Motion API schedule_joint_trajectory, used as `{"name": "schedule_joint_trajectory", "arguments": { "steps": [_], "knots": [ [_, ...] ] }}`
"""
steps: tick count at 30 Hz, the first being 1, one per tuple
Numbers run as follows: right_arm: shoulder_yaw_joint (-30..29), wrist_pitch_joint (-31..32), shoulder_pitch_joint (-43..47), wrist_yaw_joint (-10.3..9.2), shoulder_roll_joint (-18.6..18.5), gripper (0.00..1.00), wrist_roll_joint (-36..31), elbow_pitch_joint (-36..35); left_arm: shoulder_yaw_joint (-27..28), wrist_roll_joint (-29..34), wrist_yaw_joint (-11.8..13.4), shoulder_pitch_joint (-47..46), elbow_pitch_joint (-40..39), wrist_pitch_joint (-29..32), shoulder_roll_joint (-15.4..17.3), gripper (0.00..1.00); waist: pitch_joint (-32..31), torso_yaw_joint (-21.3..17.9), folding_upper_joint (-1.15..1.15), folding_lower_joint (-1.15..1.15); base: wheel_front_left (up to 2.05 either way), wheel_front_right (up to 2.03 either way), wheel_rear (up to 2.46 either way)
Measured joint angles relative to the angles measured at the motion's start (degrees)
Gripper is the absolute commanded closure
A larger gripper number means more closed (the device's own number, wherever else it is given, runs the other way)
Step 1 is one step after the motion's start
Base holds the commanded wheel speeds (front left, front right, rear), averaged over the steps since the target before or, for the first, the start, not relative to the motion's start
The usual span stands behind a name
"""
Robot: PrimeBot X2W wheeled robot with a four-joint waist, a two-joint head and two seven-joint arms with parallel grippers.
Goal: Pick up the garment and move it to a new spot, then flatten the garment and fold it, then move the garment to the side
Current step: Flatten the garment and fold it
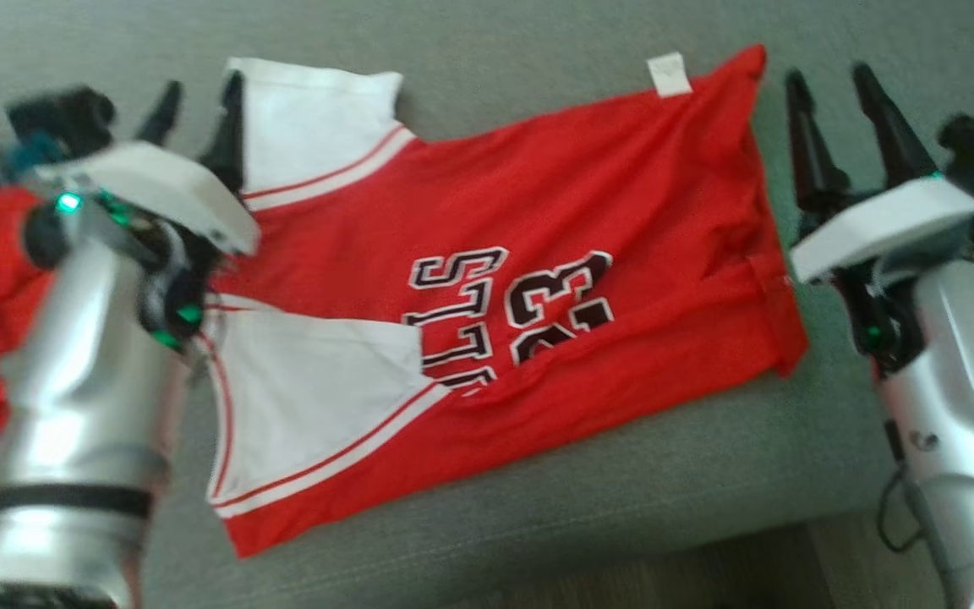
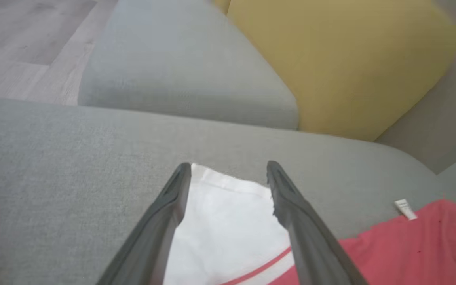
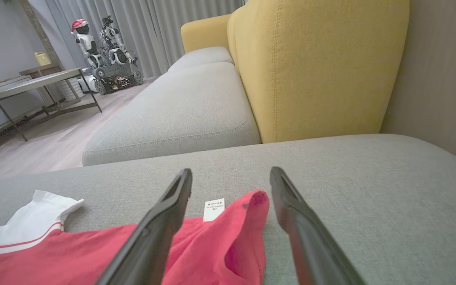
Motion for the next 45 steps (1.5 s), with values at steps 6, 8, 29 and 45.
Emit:
{"name": "schedule_joint_trajectory", "arguments": {
  "steps": [6,8,29,45],
  "knots": [
    [1.98,1.69,-1.66,0.00,2.20,0.00,-0.44,-1.93,-0.41,1.51,-0.13,-8.43,12.16,8.13,4.76,0.00,3.07,-4.03,0.00,0.00,0.00,0.00,0.00],
    [2.29,2.14,-2.09,0.00,2.52,0.00,-0.44,-2.10,-0.75,1.98,-0.25,-10.94,14.85,9.98,6.11,0.00,3.99,-5.13,0.00,0.00,0.00,0.00,0.00],
    [2.55,1.93,-5.18,0.00,3.85,0.00,-0.27,-1.59,-3.92,2.86,-3.56,-21.74,26.33,14.55,8.92,0.11,8.87,-8.38,0.00,0.01,0.00,0.00,0.00],
    [5.91,13.86,-14.42,0.00,-5.59,0.00,2.66,7.38,-8.56,-5.94,-4.55,-21.24,16.45,5.92,2.98,1.00,8.15,0.70,0.00,0.00,0.00,0.00,0.00]
  ]
}}
